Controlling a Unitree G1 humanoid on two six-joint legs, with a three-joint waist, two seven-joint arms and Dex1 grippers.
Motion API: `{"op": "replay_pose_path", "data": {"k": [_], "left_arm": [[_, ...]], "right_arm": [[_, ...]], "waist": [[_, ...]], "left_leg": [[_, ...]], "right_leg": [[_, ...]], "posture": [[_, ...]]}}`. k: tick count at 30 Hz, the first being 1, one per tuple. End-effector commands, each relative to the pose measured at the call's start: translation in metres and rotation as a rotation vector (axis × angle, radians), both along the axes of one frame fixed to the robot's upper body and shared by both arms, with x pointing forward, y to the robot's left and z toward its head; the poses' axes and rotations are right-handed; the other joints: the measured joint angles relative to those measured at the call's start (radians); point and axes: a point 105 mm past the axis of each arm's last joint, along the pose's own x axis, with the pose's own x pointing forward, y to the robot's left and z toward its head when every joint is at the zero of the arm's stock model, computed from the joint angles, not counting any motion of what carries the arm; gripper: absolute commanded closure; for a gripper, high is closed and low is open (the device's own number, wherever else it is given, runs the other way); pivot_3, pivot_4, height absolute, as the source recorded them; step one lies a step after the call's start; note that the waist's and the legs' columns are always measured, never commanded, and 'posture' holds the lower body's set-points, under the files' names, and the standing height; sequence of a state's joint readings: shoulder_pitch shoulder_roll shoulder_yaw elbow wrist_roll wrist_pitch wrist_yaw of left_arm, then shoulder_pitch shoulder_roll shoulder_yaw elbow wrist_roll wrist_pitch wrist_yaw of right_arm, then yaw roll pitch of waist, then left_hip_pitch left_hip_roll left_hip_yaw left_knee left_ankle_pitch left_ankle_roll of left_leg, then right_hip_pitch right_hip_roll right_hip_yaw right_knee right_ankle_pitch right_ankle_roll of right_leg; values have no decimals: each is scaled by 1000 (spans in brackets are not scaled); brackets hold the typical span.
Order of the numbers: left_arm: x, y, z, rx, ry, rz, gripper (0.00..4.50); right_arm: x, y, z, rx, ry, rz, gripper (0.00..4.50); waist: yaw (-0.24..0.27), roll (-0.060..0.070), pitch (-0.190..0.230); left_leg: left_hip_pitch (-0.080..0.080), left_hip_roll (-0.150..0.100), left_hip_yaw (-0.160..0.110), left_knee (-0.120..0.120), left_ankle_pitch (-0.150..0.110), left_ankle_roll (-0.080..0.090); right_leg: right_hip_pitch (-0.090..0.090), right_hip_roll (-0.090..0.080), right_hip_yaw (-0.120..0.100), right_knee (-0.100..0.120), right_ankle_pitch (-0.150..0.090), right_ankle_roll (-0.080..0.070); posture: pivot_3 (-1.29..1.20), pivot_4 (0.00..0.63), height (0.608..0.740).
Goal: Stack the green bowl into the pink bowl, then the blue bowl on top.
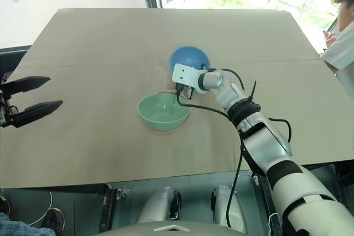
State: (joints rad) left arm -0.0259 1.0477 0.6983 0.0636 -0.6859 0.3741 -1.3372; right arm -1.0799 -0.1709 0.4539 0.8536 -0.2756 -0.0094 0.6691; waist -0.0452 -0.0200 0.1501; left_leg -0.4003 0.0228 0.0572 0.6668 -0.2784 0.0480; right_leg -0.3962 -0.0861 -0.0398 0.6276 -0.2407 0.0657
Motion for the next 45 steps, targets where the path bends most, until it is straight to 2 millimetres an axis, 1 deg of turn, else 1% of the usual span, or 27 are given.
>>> {"op": "replay_pose_path", "data": {"k": [1, 5, 9, 10, 12, 14, 16, 17, 19, 21, 24, 29, 31, 32, 33, 34, 35, 37, 39, 41, 43, 45], "left_arm": [[-2, 0, 10, 17, -54, 2, 0], [0, -1, 11, 13, -74, -2, 0], [0, -3, 11, -11, -96, -14, 0], [0, -4, 11, -14, -98, -16, 0], [2, -4, 9, -21, -101, -20, 0], [4, -6, 8, -23, -107, -29, 0], [8, -8, 8, -26, -116, -41, 0], [9, -8, 8, -27, -120, -45, 0], [14, -10, 9, -32, -126, -57, 0], [18, -12, 9, -35, -129, -69, 0], [28, -18, 8, -46, -158, -103, 0], [44, -27, 9, -56, -176, -148, 0], [48, -29, 7, -45, -172, -165, 0], [50, -31, 8, -47, -174, -173, 0], [52, -32, 8, -48, -175, -181, 0], [52, -32, 9, -49, -176, -185, 0], [53, -33, 9, -49, -176, -188, 0], [54, -32, 9, -48, -175, -190, 0], [55, -32, 8, -52, -175, -193, 0], [55, -32, 8, -65, -175, -181, 0], [55, -33, 4, -68, -163, -163, 0], [52, -33, -4, -53, -137, -141, 0]], "right_arm": [[2, 6, 25, 29, -67, 22, 4464], [3, 4, 28, 32, -82, 21, 4464], [-2, -1, 50, 84, -100, 54, 4464], [-7, -1, 59, 108, -84, 86, 4464], [-27, 1, 79, 151, -50, 197, 4464], [-53, 2, 100, 204, 5, 322, 4464], [-80, -1, 115, 226, 48, 432, 4464], [-90, -3, 118, 223, 61, 469, 4464], [-114, -7, 118, 194, 102, 559, 4464], [-133, -10, 117, 182, 144, 619, 4464], [-149, -8, 111, 171, 185, 652, 4464], [-159, -2, 102, 139, 214, 640, 4464], [-160, 1, 100, 123, 218, 636, 3727], [-160, 1, 100, 121, 222, 634, 3705], [-160, 2, 101, 124, 219, 628, 3542], [-160, 2, 101, 130, 213, 621, 2914], [-157, 2, 103, 148, 198, 600, 2766], [-154, 0, 104, 160, 188, 566, 2170], [-149, -5, 104, 177, 194, 509, 2170], [-140, -15, 105, 213, 191, 438, 2170], [-131, -32, 106, 261, 174, 364, 2170], [-126, -48, 106, 307, 170, 317, 2170]], "waist": [[0, 0, 0], [0, 0, 0], [1, 0, 0], [1, 0, 0], [2, 0, 0], [3, 0, 0], [5, -1, -1], [6, -1, -1], [7, -1, -1], [10, -1, -1], [10, -2, -1], [15, -7, -4], [14, -8, -5], [13, -8, -5], [13, -8, -5], [14, -8, -5], [13, -8, -5], [13, -8, -5], [13, -8, -5], [15, -8, -5], [21, -8, -5], [28, -8, -5]], "left_leg": [[0, 0, 0, 0, 0, 0], [0, 0, 0, 0, 0, 0], [0, 0, 0, 0, 0, 0], [-1, 0, 0, 0, 0, 0], [-1, 0, -1, 0, 0, 0], [-1, 0, -1, 0, 0, 0], [-2, 1, -2, 0, 0, 0], [-2, 1, -2, 0, 0, 0], [-2, 1, -2, 0, 0, 0], [-1, 1, -3, 2, 0, 1], [-1, 0, -2, 3, 0, 1], [0, 0, -2, 4, 0, 1], [0, 0, -1, 3, 0, 1], [0, -1, -1, 3, 0, 1], [0, -1, -1, 3, 0, 1], [0, -1, -1, 3, 0, 1], [-1, -1, -1, 3, 0, 1], [-1, -1, -1, 3, 0, 1], [-1, -1, -1, 3, 0, 1], [-1, 0, -1, 4, 0, 1], [-1, 0, -1, 4, 0, 1], [-1, 0, -1, 4, 0, 1]], "right_leg": [[0, 0, 0, 0, 0, 0], [0, 0, 0, 0, 0, 0], [0, 0, 0, 0, 0, 0], [0, 0, 0, 0, 0, 0], [0, 0, 0, 0, 0, 0], [0, 0, 0, 0, 0, 0], [0, 0, -1, 0, 0, 0], [0, 0, -2, 0, 0, 0], [0, 0, -2, 0, 0, 0], [1, 0, -2, 0, 0, 0], [1, -1, -1, 0, 0, 0], [1, 0, -1, 3, 0, 0], [1, -1, -1, 6, 0, 0], [0, -1, -1, 6, 0, 0], [0, -1, -1, 6, 0, 0], [0, -1, -1, 6, 0, 0], [0, -1, -1, 6, 0, 0], [0, -1, -1, 5, 0, 0], [0, -1, -2, 5, 0, 0], [0, -1, -2, 5, 0, 0], [0, -1, -2, 5, 0, 0], [1, -1, -2, 5, 0, 0]], "posture": [[0, 150, 740], [0, 150, 740], [0, 150, 740], [0, 150, 740], [0, 150, 740], [0, 150, 740], [0, 150, 740], [0, 150, 740], [0, 150, 740], [0, 150, 740], [0, 150, 740], [0, 150, 740], [0, 150, 740], [0, 150, 740], [0, 150, 740], [0, 150, 740], [0, 150, 740], [0, 150, 740], [0, 150, 740], [0, 150, 740], [0, 150, 740], [0, 150, 740]]}}
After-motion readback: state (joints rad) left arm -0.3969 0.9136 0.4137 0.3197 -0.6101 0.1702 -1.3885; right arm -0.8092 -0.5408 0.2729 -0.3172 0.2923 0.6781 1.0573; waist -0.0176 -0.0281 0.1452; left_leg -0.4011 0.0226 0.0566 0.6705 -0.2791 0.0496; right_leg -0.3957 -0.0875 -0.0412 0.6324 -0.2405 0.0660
